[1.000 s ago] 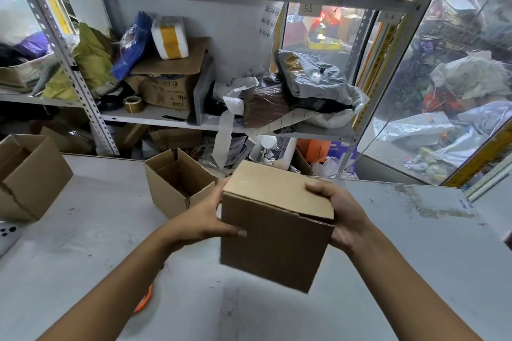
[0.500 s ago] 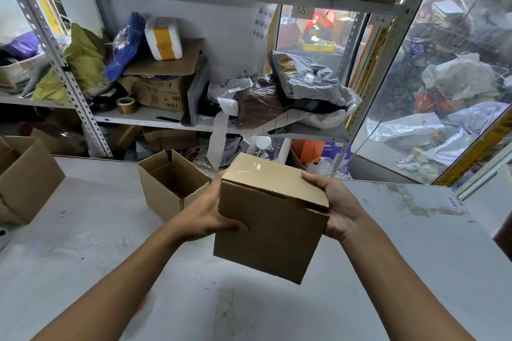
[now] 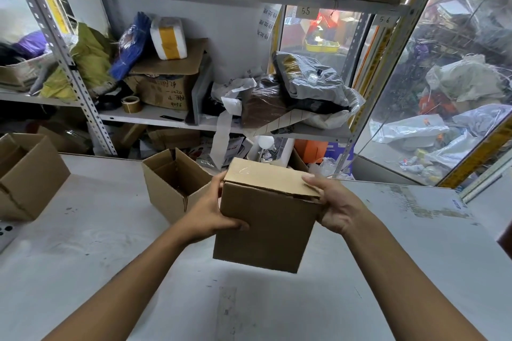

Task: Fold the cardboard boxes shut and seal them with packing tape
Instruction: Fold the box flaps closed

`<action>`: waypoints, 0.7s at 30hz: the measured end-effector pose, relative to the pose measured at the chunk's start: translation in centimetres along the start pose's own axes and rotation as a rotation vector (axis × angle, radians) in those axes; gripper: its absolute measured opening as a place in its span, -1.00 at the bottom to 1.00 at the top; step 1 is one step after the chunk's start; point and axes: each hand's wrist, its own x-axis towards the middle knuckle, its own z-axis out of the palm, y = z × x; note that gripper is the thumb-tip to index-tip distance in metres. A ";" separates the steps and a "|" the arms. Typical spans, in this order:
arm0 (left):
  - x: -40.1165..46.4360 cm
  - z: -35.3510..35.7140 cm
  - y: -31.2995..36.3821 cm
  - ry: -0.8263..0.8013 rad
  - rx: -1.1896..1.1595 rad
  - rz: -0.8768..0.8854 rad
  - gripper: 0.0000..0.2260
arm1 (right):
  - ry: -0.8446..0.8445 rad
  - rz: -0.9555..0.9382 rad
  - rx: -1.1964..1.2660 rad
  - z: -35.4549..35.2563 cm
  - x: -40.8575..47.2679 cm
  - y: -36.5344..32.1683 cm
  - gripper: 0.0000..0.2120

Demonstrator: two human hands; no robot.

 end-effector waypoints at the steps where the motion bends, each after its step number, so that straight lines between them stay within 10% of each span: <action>1: -0.2 0.3 -0.6 0.024 -0.020 -0.012 0.06 | 0.024 -0.049 -0.063 -0.3 0.7 0.5 -0.73; 11: -2.5 4.5 -4.7 0.068 0.811 0.068 -0.24 | 0.162 -0.129 -0.415 -0.6 5.6 8.5 -0.64; 21: -4.3 6.7 -4.7 0.221 0.885 0.210 -0.36 | 0.328 -0.466 -0.885 -0.9 5.2 9.2 -0.33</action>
